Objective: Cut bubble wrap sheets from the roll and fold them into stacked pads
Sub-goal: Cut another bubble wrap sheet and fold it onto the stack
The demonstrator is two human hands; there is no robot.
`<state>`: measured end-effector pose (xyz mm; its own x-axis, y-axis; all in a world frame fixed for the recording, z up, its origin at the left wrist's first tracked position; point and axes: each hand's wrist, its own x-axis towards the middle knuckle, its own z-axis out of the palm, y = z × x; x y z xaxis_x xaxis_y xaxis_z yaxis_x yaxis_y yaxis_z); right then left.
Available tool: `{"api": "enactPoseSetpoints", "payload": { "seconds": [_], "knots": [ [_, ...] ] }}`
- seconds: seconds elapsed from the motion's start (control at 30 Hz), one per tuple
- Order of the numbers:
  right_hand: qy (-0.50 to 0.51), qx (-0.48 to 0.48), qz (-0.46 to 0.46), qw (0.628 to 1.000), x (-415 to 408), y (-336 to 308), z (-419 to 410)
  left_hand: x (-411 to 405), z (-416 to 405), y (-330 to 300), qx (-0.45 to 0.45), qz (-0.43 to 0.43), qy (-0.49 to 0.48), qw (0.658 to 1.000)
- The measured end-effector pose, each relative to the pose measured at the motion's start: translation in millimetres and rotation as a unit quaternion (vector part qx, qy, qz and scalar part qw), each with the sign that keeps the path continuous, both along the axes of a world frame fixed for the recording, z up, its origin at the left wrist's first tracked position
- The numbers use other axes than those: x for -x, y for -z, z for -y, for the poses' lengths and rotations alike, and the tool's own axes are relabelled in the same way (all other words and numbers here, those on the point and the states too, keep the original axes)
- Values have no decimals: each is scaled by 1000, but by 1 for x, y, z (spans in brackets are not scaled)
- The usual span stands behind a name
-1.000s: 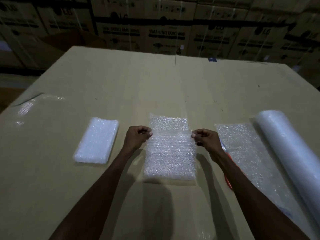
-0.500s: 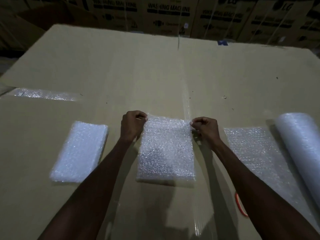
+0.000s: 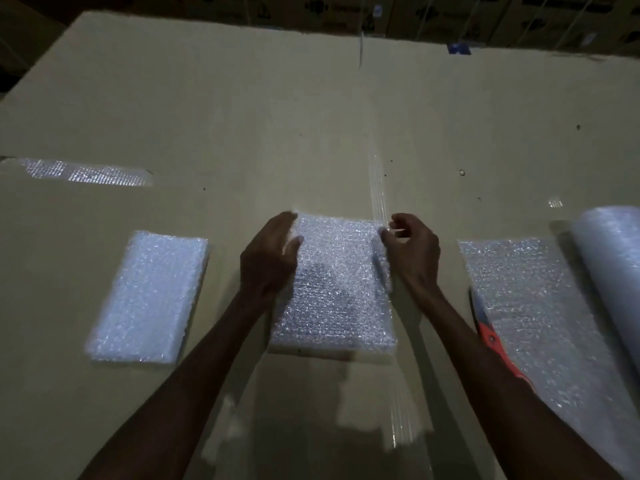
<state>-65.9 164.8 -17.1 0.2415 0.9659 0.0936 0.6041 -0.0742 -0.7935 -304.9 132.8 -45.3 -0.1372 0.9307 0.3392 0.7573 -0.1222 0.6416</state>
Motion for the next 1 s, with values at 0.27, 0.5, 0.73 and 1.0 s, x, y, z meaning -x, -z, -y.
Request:
{"api": "enactPoseSetpoints", "payload": {
  "seconds": [0.27,0.5,0.73,1.0],
  "knots": [
    [-197,78,207,955,49,38,87,-29,58,36,52,-215,120,968],
    [-222,59,290,929,45,58,95,-23,64,37,85,-258,122,955],
    [-244,76,327,910,19,51,98,-6,62,37,90,-279,134,947],
    [-202,10,189,961,-6,24,111,13,73,24,43,-245,178,952]
  ]
}}
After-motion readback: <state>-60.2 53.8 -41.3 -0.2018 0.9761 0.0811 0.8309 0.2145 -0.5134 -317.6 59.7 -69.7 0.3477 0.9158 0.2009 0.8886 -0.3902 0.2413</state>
